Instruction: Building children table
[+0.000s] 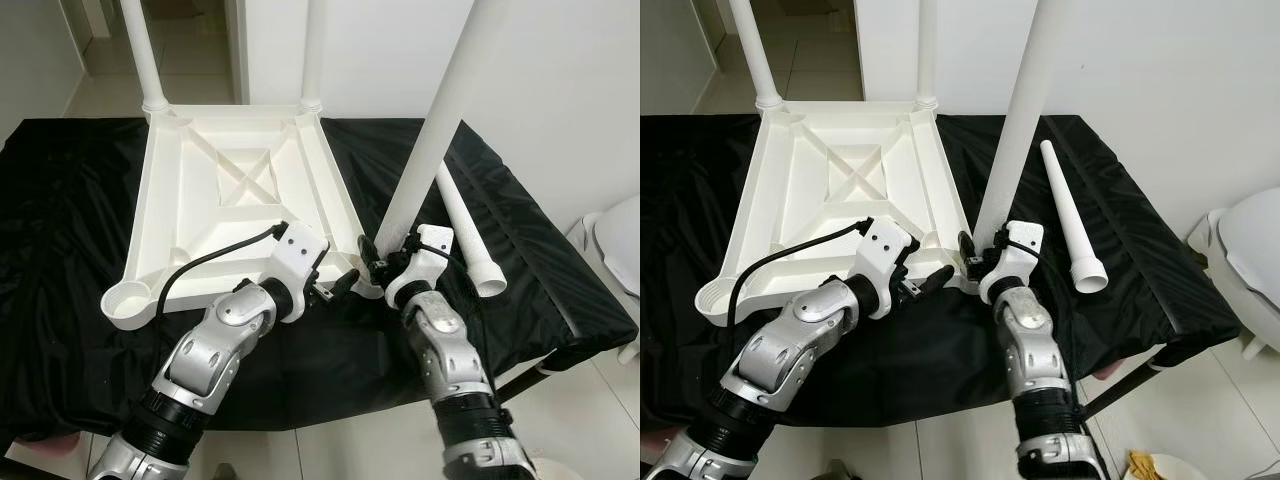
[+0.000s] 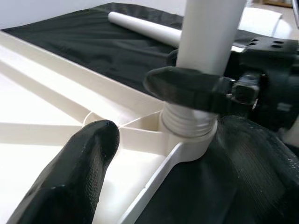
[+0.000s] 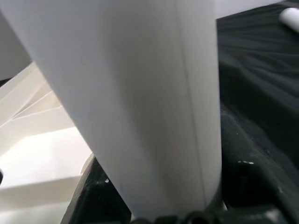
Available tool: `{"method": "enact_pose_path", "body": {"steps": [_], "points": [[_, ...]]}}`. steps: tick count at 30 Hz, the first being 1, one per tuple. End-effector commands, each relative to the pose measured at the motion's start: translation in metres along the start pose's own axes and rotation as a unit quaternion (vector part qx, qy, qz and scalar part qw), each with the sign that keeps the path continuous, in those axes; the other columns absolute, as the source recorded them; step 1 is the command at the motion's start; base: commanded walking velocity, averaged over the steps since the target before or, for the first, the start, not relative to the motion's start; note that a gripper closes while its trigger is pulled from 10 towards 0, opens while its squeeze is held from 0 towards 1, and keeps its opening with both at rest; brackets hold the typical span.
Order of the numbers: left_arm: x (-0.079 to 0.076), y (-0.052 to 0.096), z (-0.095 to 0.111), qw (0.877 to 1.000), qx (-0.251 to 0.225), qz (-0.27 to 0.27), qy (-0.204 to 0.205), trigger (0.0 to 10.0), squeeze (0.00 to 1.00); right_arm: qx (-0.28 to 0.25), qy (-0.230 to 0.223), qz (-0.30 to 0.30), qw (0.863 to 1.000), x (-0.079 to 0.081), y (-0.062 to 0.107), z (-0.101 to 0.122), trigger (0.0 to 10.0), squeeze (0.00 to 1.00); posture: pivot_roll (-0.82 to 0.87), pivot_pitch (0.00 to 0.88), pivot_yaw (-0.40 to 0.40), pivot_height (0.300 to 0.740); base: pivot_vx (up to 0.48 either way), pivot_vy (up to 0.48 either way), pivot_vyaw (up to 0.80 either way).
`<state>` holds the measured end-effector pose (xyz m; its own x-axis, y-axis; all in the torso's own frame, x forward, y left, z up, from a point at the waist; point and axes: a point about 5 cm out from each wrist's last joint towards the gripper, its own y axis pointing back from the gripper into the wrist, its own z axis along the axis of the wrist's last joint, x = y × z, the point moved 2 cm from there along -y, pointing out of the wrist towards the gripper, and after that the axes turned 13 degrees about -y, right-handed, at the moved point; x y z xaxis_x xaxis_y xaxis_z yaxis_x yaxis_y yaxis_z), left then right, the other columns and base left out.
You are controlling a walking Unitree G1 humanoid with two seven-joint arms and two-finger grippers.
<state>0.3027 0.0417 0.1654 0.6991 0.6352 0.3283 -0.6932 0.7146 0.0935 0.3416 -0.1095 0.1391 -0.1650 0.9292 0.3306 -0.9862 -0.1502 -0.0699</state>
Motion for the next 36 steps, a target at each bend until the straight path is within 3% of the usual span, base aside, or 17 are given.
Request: {"method": "enact_pose_path", "body": {"steps": [1,7,8,9,11,12,23,24,25,27,29,30,31,32,34,36], "points": [[-0.002,0.001,0.002,1.000,-0.011,-0.025,-0.013,10.0,0.00,0.025,-0.014,-0.054,0.998,-0.009,0.009,-0.012,0.0,0.00,-0.06,0.039,-0.069,0.740,0.000,0.000,0.00],[-0.004,0.004,0.002,0.999,-0.013,-0.040,-0.017,10.0,0.00,0.028,-0.018,-0.064,0.997,-0.006,0.013,-0.012,0.0,0.00,-0.06,0.038,-0.065,0.740,0.000,0.000,0.00],[-0.006,0.005,0.002,0.999,-0.016,-0.049,-0.017,10.0,0.00,0.027,-0.016,-0.066,0.997,-0.007,0.013,-0.011,2.6,0.00,-0.06,0.037,-0.064,0.740,0.000,0.000,0.00],[-0.009,0.008,0.002,0.998,-0.019,-0.063,-0.019,10.0,0.00,0.027,-0.012,-0.070,0.997,-0.009,0.012,-0.009,10.0,0.00,-0.07,0.038,-0.063,0.740,0.000,0.000,0.00],[-0.011,0.010,0.002,0.997,-0.019,-0.077,-0.019,10.0,0.00,0.027,-0.010,-0.073,0.997,-0.011,0.012,-0.007,10.0,0.00,-0.07,0.036,-0.062,0.740,0.000,0.000,0.00],[-0.013,0.011,0.001,0.996,-0.019,-0.088,-0.021,10.0,0.00,0.027,-0.014,-0.070,0.997,-0.012,0.011,-0.006,10.0,1.00,-0.06,0.037,-0.063,0.740,0.000,0.000,0.00],[-0.023,0.020,0.002,0.990,-0.024,-0.136,-0.022,10.0,0.00,0.026,-0.025,0.023,0.999,-0.001,0.005,0.009,10.0,0.99,-0.06,0.035,-0.061,0.740,0.000,0.000,0.00],[-0.025,0.021,0.002,0.989,-0.023,-0.143,-0.024,10.0,0.00,0.032,-0.016,0.060,0.998,-0.003,0.004,0.015,10.0,0.00,-0.06,0.035,-0.059,0.740,0.000,0.000,0.00],[-0.025,0.021,0.002,0.989,-0.023,-0.143,-0.024,10.0,0.00,0.032,-0.016,0.060,0.998,-0.003,0.004,0.015,10.0,0.00,-0.06,0.035,-0.059,0.740,0.000,0.000,0.00],[-0.029,0.025,0.002,0.986,-0.022,-0.162,-0.028,10.0,0.00,0.048,0.019,0.119,0.992,-0.009,-0.001,0.023,10.0,0.00,-0.06,0.033,-0.055,0.740,0.000,0.000,0.00],[-0.029,0.025,0.002,0.986,-0.022,-0.162,-0.028,10.0,0.00,0.048,0.019,0.119,0.992,-0.009,-0.001,0.023,10.0,0.00,-0.06,0.033,-0.055,0.740,0.000,0.000,0.00],[-0.031,0.027,0.002,0.983,-0.021,-0.178,-0.028,10.0,0.00,0.065,0.054,0.135,0.987,-0.022,-0.009,0.028,10.0,0.00,-0.06,0.032,-0.052,0.740,0.000,0.000,0.00],[-0.031,0.027,0.002,0.983,-0.021,-0.178,-0.028,10.0,0.00,0.065,0.054,0.135,0.987,-0.022,-0.009,0.028,10.0,0.00,-0.06,0.032,-0.052,0.740,0.000,0.000,0.00],[-0.031,0.028,0.003,0.983,-0.022,-0.181,-0.028,10.0,0.00,0.076,0.088,0.147,0.982,-0.031,-0.016,0.030,10.0,0.00,-0.06,0.031,-0.054,0.740,0.000,0.000,0.00],[-0.031,0.028,0.003,0.983,-0.023,-0.181,-0.028,10.0,0.00,0.082,0.100,0.151,0.980,-0.033,-0.018,0.030,10.0,0.00,-0.06,0.032,-0.054,0.740,0.000,0.000,0.00],[-0.030,0.028,0.004,0.983,-0.023,-0.179,-0.031,10.0,0.00,0.103,0.114,0.203,0.967,-0.031,-0.019,0.025,10.0,0.00,-0.05,0.028,-0.054,0.740,0.000,0.000,0.00]]}}
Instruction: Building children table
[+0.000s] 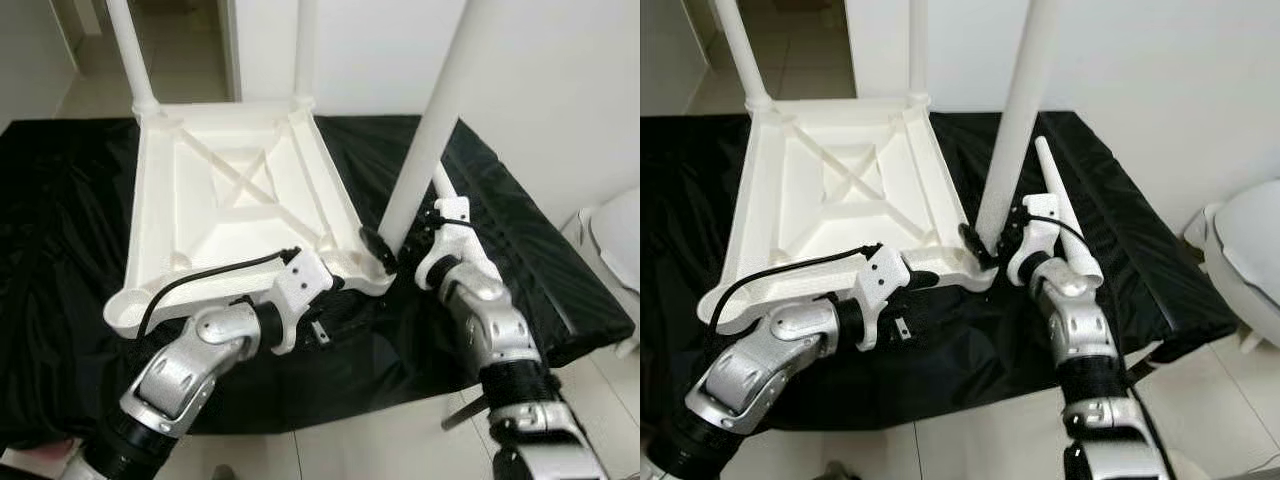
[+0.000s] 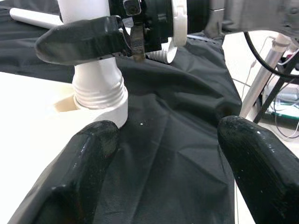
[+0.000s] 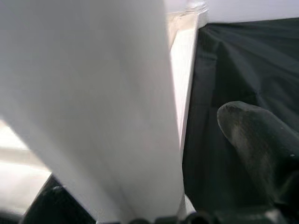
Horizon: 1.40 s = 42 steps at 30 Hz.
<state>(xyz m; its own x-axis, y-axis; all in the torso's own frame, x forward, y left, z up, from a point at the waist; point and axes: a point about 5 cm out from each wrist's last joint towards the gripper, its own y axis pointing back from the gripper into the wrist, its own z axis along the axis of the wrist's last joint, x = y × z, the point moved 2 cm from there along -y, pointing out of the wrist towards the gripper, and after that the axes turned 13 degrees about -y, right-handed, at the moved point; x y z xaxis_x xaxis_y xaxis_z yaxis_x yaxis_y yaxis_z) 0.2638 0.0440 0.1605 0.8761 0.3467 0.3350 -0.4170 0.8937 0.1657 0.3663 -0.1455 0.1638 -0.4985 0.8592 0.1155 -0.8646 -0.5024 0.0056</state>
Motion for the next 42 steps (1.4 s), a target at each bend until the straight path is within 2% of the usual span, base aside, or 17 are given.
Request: {"method": "enact_pose_path", "body": {"steps": [1,4,10,12,13,14,24,30,35,37,40,42], "points": [[-0.003,0.000,0.003,1.000,-0.001,-0.011,-0.005,10.0,0.00,0.030,0.014,0.056,0.998,0.003,-0.001,-0.011,10.0,0.00,-0.05,0.028,-0.054,0.740,0.000,0.000,0.00],[-0.002,0.000,0.005,1.000,-0.002,-0.009,-0.005,10.0,0.00,0.041,0.012,0.090,0.995,0.005,-0.002,-0.013,10.0,0.00,-0.05,0.027,-0.056,0.740,0.000,0.000,0.00],[-0.001,0.002,0.004,1.000,0.000,-0.010,-0.008,10.0,0.00,0.053,-0.002,0.118,0.992,0.004,-0.004,-0.016,10.0,0.00,-0.03,0.025,-0.062,0.740,0.000,0.000,0.00],[-0.003,0.004,0.006,1.000,0.000,-0.013,-0.006,10.0,0.00,0.061,-0.014,0.134,0.989,0.001,-0.004,-0.020,2.3,0.00,-0.02,0.024,-0.061,0.740,0.000,0.000,0.00],[-0.003,0.004,0.006,1.000,0.000,-0.013,-0.006,10.0,0.00,0.061,-0.014,0.134,0.989,0.001,-0.004,-0.020,2.3,0.00,-0.02,0.024,-0.061,0.740,0.000,0.000,0.00],[-0.003,0.004,0.006,1.000,0.000,-0.014,-0.006,10.0,0.00,0.062,-0.016,0.135,0.989,-0.001,-0.005,-0.021,0.0,0.00,-0.02,0.024,-0.061,0.740,0.000,0.000,0.00],[-0.004,0.006,0.007,1.000,-0.002,-0.019,-0.003,10.0,0.00,0.064,-0.016,0.127,0.990,-0.010,-0.003,-0.026,0.0,0.00,-0.02,0.022,-0.057,0.740,0.000,0.000,0.00],[-0.004,0.006,0.008,1.000,-0.003,-0.021,-0.004,10.0,0.00,0.051,-0.046,0.109,0.992,-0.011,0.000,-0.031,0.0,0.00,-0.03,0.020,-0.057,0.740,0.000,0.000,0.00],[-0.005,0.004,0.009,1.000,-0.004,-0.024,-0.003,10.0,0.00,0.026,-0.061,0.068,0.995,-0.009,0.000,-0.033,0.0,0.00,-0.03,0.017,-0.060,0.740,0.000,0.000,0.00],[-0.006,0.004,0.009,1.000,-0.003,-0.025,-0.003,10.0,0.00,0.016,-0.077,0.032,0.996,-0.008,-0.001,-0.036,0.0,0.00,-0.03,0.017,-0.060,0.740,0.000,0.000,0.00],[-0.006,0.004,0.009,1.000,-0.003,-0.026,-0.003,10.0,0.00,0.013,-0.079,0.023,0.997,-0.008,-0.001,-0.036,0.0,0.00,-0.03,0.017,-0.060,0.740,0.000,0.000,0.00],[-0.007,0.003,0.008,1.000,-0.002,-0.030,-0.004,10.0,0.00,-0.024,-0.093,-0.022,0.995,0.005,-0.003,-0.033,0.0,0.00,-0.04,0.004,-0.061,0.740,0.000,0.000,0.00]]}}
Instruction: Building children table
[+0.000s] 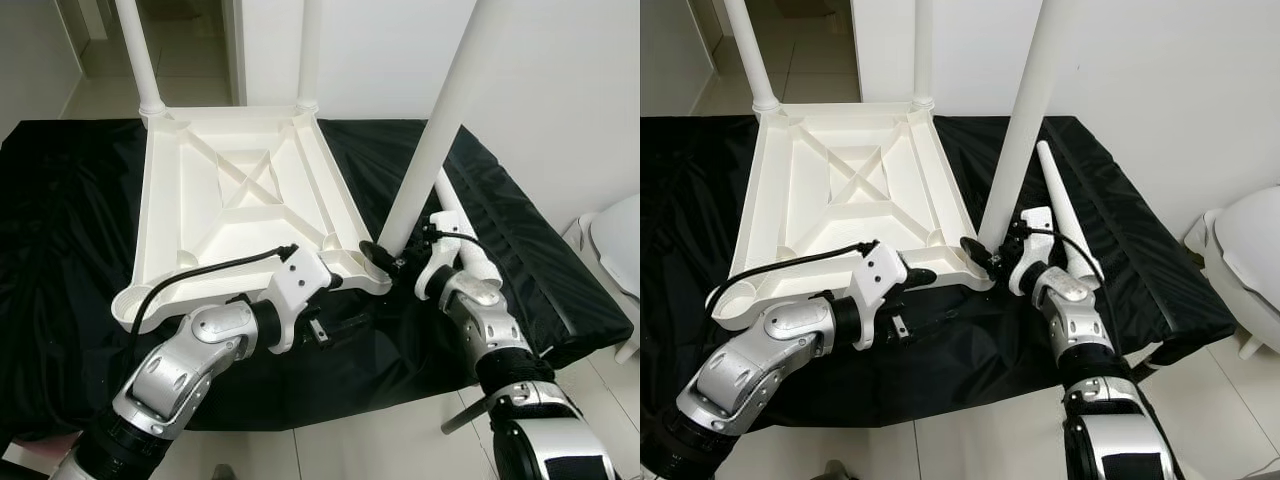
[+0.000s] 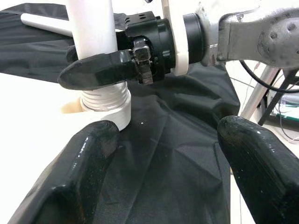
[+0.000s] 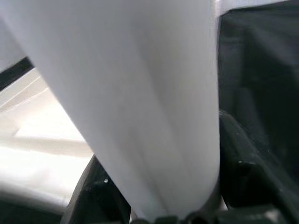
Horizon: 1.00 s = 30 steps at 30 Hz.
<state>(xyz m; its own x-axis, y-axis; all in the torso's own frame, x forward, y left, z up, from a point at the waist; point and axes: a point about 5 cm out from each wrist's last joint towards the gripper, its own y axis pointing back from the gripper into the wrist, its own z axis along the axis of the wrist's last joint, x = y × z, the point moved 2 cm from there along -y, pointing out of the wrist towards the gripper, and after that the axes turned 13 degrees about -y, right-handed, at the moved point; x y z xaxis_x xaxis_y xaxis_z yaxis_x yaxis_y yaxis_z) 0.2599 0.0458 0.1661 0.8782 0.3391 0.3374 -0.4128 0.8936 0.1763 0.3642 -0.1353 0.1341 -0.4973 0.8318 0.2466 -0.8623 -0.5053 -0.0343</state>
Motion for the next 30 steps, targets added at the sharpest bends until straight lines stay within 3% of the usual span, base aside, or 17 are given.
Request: {"method": "enact_pose_path", "body": {"steps": [1,14,18,30], "points": [[-0.006,-0.001,0.003,1.000,-0.006,-0.026,-0.002,10.0,0.00,-0.006,-0.026,-0.027,0.999,-0.002,0.001,-0.002,0.0,0.00,-0.04,0.004,-0.061,0.740,0.000,0.000,0.00],[-0.006,-0.001,0.002,0.999,-0.005,-0.032,-0.005,10.0,0.00,-0.052,-0.044,-0.101,0.993,0.026,-0.006,0.005,0.0,0.00,-0.04,0.000,-0.061,0.740,0.000,0.000,0.00],[-0.006,-0.002,0.003,0.999,-0.005,-0.031,-0.005,10.0,0.00,-0.068,-0.040,-0.170,0.982,0.037,-0.007,0.005,0.0,0.00,-0.04,0.000,-0.065,0.740,0.000,0.000,0.00],[-0.006,-0.002,0.003,1.000,-0.005,-0.030,-0.004,10.0,0.00,-0.071,-0.041,-0.228,0.970,0.034,0.002,0.006,0.1,0.00,-0.04,0.000,-0.068,0.740,0.000,0.000,0.00]]}}
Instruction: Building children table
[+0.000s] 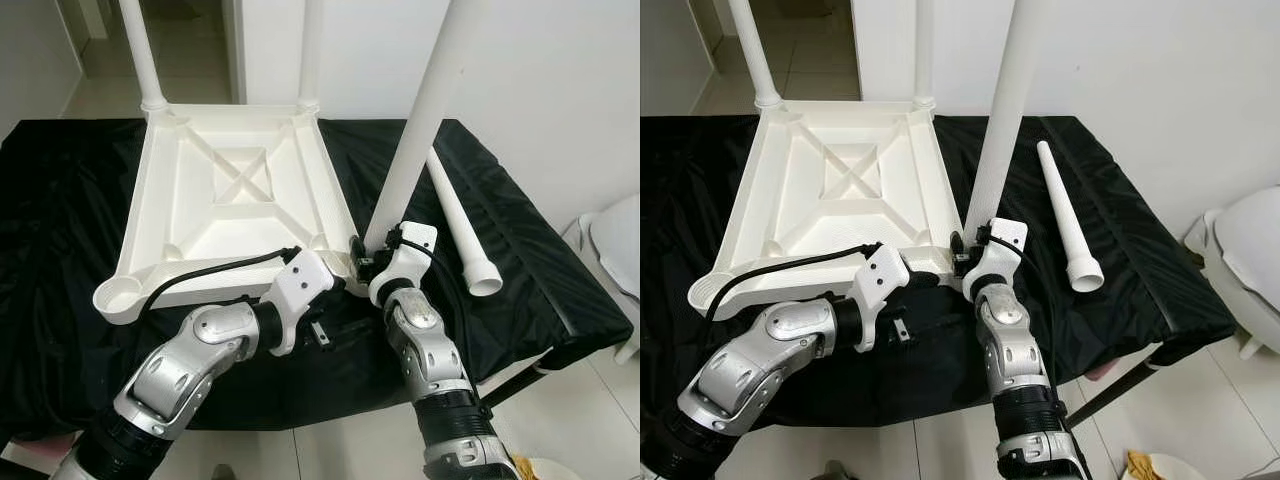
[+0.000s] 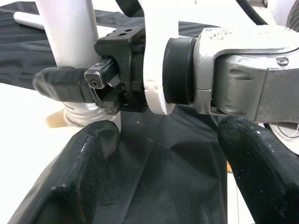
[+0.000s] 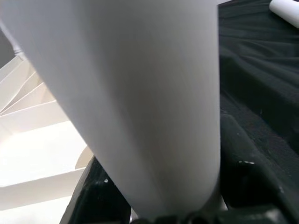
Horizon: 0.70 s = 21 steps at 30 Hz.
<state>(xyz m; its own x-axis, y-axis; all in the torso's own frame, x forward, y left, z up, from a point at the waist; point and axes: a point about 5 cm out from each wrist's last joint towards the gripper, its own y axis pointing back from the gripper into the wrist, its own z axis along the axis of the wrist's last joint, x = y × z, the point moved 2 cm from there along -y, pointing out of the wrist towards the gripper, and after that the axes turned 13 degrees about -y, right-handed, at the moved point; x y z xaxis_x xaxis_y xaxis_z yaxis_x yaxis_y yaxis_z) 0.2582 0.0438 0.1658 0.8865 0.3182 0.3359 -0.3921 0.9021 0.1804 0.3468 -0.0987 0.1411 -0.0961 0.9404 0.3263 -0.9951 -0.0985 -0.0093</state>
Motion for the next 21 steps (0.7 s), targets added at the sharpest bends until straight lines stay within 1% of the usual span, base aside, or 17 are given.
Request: {"method": "enact_pose_path", "body": {"steps": [1,2,3,5,6,11,12,13,15,18,19,20,21], "points": [[-0.003,-0.001,0.002,1.000,-0.003,-0.018,-0.003,10.0,0.00,-0.018,-0.009,-0.024,1.000,-0.007,0.003,0.010,9.6,0.00,-0.04,0.000,-0.067,0.740,0.000,0.000,0.00],[-0.003,0.000,0.002,1.000,-0.003,-0.017,-0.003,10.0,0.00,-0.016,-0.008,-0.027,0.999,-0.009,0.004,0.010,10.0,0.00,-0.04,0.000,-0.066,0.740,0.000,0.000,0.00],[-0.002,0.000,0.002,1.000,-0.003,-0.017,-0.004,10.0,0.00,-0.015,-0.009,-0.029,0.999,-0.010,0.004,0.011,10.0,0.40,-0.04,0.000,-0.065,0.740,0.000,0.000,0.00],[-0.002,0.000,0.002,1.000,-0.003,-0.017,-0.004,10.0,0.00,-0.015,-0.009,-0.029,0.999,-0.010,0.004,0.011,10.0,0.40,-0.04,0.000,-0.065,0.740,0.000,0.000,0.00],[-0.002,0.000,0.002,1.000,-0.002,-0.017,-0.004,10.0,0.00,-0.022,-0.013,-0.027,0.999,-0.014,0.003,0.015,10.0,1.00,-0.04,0.000,-0.064,0.740,0.000,0.000,0.00],[-0.002,0.000,0.001,1.000,-0.001,-0.017,-0.005,10.0,0.00,-0.030,-0.012,-0.016,0.999,-0.016,0.001,0.020,10.0,1.00,-0.04,0.000,-0.063,0.740,0.000,0.000,0.00],[-0.002,0.000,0.001,1.000,-0.001,-0.017,-0.004,10.0,0.00,-0.033,-0.009,-0.001,0.999,-0.017,-0.001,0.023,10.0,1.00,-0.04,0.000,-0.061,0.740,0.000,0.000,0.00],[-0.002,0.000,0.001,1.000,-0.001,-0.017,-0.004,10.0,0.00,-0.033,-0.009,-0.001,0.999,-0.017,-0.001,0.023,10.0,1.00,-0.04,0.000,-0.061,0.740,0.000,0.000,0.00],[-0.002,0.000,0.002,1.000,0.000,-0.017,-0.004,10.0,0.00,-0.029,-0.005,0.042,0.999,-0.020,-0.005,0.030,10.0,1.00,-0.03,0.000,-0.062,0.740,0.000,0.000,0.00],[-0.002,0.001,0.002,1.000,0.000,-0.017,-0.004,10.0,0.00,-0.026,-0.004,0.056,0.998,-0.021,-0.007,0.032,10.0,1.00,-0.03,0.000,-0.062,0.740,0.000,0.000,0.00],[-0.002,0.001,0.001,1.000,0.000,-0.016,-0.004,10.0,0.00,-0.015,0.001,0.081,0.997,-0.023,-0.010,0.033,10.0,0.17,-0.03,0.000,-0.061,0.740,0.000,0.000,0.00],[-0.002,0.001,0.001,1.000,0.000,-0.016,-0.004,10.0,0.00,-0.015,0.001,0.081,0.997,-0.023,-0.010,0.033,10.0,0.17,-0.03,0.000,-0.061,0.740,0.000,0.000,0.00],[-0.002,0.001,0.002,1.000,0.000,-0.016,-0.004,10.0,0.00,0.000,0.006,0.117,0.993,-0.025,-0.013,0.033,10.0,0.00,-0.03,0.001,-0.060,0.740,0.000,0.000,0.00]]}}
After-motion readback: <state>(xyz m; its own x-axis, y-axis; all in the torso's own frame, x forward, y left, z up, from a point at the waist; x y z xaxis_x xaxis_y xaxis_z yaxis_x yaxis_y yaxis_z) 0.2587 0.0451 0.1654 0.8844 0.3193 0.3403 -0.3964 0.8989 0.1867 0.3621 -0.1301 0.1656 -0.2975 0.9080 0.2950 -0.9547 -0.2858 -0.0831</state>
